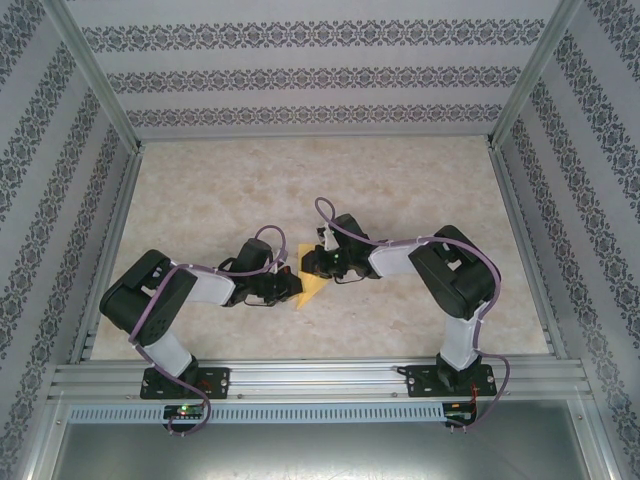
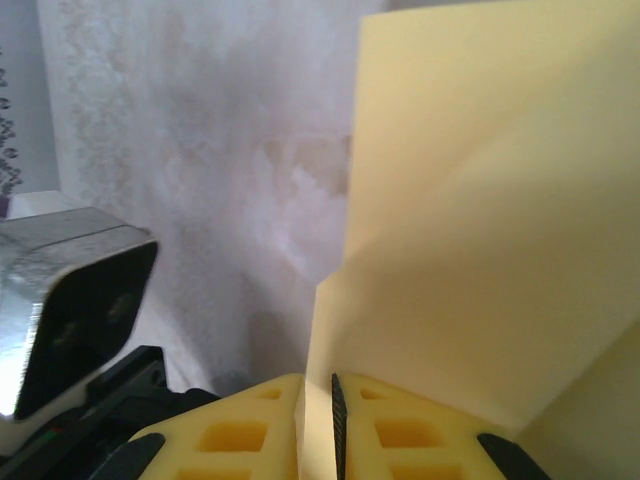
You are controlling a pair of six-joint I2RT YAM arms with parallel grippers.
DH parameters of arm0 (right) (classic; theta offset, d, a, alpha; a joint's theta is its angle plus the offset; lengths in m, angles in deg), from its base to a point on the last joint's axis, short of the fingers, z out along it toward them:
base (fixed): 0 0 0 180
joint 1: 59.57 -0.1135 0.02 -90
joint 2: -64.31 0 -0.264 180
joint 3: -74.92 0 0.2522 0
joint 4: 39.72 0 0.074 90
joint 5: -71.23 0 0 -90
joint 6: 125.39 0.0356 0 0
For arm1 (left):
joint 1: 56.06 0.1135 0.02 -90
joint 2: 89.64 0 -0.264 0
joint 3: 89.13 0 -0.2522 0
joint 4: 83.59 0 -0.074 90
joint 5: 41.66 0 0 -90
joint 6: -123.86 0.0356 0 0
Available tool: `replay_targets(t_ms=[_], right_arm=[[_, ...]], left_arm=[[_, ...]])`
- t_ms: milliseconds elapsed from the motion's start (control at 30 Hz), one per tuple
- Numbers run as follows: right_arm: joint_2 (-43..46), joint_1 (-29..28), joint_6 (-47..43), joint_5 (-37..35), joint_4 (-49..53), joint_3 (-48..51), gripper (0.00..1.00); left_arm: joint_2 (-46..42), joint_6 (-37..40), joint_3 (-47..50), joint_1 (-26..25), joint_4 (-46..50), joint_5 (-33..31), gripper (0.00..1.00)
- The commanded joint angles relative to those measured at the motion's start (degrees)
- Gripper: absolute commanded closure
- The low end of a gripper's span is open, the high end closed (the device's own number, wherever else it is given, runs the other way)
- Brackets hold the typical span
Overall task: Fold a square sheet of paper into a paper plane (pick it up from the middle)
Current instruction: Fourth fold the wing at the center of the table.
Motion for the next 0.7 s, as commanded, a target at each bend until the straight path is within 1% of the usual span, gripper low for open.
replay_targets(t_ms=[0,167,233,367,500,667], right_arm=[[-1.2,0.0,-0.57,-3.22,3.58,-1.52,0.83],[-0.89,-0.16,-1.77,-6.93,8.29,-2.08,0.85],[-1.06,-0.16,-2.0,-7.59,9.29,-2.06,0.85],[-2.17,-0.19,-1.85,-6.59,9.01,-2.19,0.86],[-2.71,-0.19,-2.18,-6.11,9.08,-2.11,0.86],[-2.89,-0.29,-2.32,-4.88,8.5,-2.29,0.85]], left_arm=[[2.4,1.47,0.67,0.51,6.96,-1.52,0.98],[2.1,2.32,0.59,0.65,8.45,-1.61,0.97],[1.86,2.57,0.55,0.77,9.06,-1.65,0.95],[0.45,2.87,0.56,0.74,8.85,-1.61,0.87],[-2.72,3.54,0.74,0.69,10.04,-1.94,0.81],[-6.91,4.95,0.88,0.69,13.0,-3.58,0.83]])
